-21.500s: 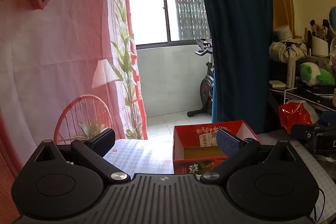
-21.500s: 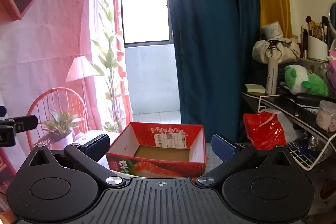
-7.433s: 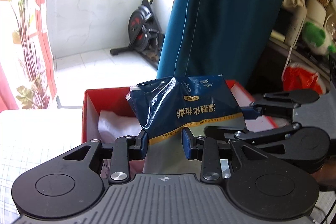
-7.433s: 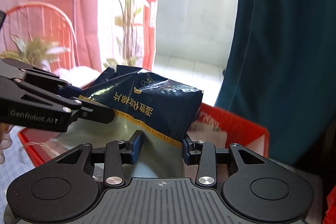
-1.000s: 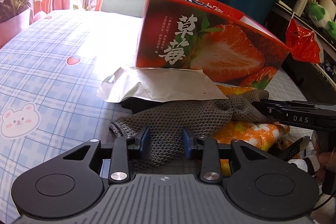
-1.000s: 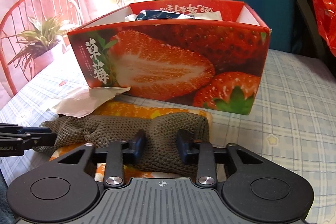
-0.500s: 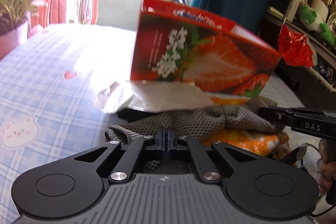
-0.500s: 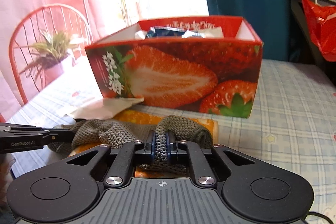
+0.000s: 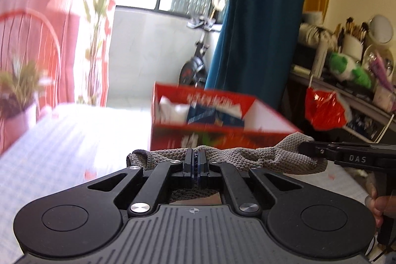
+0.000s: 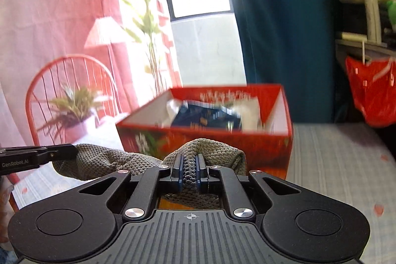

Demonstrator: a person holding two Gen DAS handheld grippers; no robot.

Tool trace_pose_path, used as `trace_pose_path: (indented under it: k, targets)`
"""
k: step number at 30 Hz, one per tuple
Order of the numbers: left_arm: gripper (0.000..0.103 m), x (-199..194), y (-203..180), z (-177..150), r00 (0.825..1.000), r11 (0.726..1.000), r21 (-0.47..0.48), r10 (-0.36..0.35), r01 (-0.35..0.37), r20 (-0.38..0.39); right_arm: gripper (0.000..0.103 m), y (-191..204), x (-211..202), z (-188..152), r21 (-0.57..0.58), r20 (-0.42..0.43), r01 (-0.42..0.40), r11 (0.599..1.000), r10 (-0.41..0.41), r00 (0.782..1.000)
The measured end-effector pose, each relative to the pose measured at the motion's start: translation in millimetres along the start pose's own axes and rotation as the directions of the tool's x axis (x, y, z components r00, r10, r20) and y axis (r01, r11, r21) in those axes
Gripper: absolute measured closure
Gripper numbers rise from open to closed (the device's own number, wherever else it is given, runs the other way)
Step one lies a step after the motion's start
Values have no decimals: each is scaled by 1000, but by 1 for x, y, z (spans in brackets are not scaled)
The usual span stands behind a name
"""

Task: Organize soft objects
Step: 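Lift the grey knit cloth with both grippers and carry it over the red box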

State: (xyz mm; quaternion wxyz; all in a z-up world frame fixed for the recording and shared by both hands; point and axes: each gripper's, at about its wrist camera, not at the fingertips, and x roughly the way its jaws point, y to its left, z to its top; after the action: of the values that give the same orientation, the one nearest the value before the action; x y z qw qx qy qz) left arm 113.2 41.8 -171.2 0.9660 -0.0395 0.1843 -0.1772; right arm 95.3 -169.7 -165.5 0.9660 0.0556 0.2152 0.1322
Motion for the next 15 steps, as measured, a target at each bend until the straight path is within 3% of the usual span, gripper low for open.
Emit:
trace_pose_path:
  k: [5, 15]
  targets:
    - [100, 13, -9, 38, 999, 999, 23, -34, 34, 22, 94, -7, 3, 37, -25, 38, 5, 1000, -4, 999]
    - [100, 115, -8, 94, 992, 996, 70, -54, 62, -118, 94, -38, 66, 92, -90, 8, 92, 992, -91, 996]
